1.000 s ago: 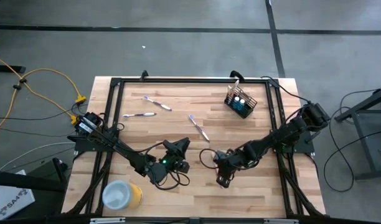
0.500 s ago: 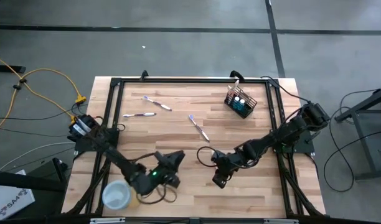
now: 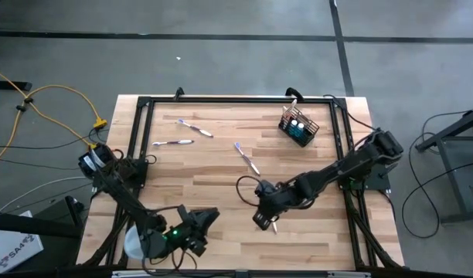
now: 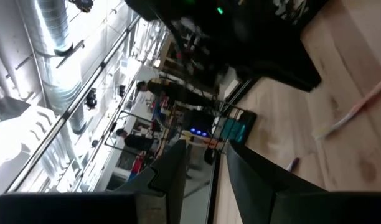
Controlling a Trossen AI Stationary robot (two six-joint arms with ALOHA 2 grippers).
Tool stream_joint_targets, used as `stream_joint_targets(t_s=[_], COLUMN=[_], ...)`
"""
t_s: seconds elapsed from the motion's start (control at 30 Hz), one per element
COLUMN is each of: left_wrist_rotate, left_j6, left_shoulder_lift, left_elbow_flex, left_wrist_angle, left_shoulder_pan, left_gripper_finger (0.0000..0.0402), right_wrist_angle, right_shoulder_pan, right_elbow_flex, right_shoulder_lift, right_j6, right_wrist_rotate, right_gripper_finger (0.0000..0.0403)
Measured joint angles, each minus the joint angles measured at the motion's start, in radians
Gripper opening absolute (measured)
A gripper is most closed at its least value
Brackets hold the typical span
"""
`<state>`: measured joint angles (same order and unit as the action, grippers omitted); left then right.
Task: Pick & Place toothbrushing station
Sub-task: Put the orange toothbrush into the left of the black mesh organizer
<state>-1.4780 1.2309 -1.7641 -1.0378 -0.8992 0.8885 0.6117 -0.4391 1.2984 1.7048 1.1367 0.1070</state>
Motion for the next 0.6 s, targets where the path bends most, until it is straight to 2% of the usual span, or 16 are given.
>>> stream_joint_targets(t_s=[0.27,0.6], left_wrist_rotate=[-0.011,-0.012], left_j6=[-0.012,-0.020], left_shoulder_lift=[0.000,0.000], left_elbow_flex=[0.000,0.000], left_wrist_angle=[0.001,0.001], left_shoulder_pan=[0.013,0.013], left_gripper_finger=[0.0110,0.0110], right_wrist_angle=[0.186,0.252], right_shoulder_pan=[0.001,-0.014], right_elbow_flex=[0.079,0.103], right_shoulder_lift=[0.164,0.191], right_j6=[0.019,0.022], right_wrist_rotate=[-0.043,-0.020], right_gripper_finger=[0.0078,0.0078])
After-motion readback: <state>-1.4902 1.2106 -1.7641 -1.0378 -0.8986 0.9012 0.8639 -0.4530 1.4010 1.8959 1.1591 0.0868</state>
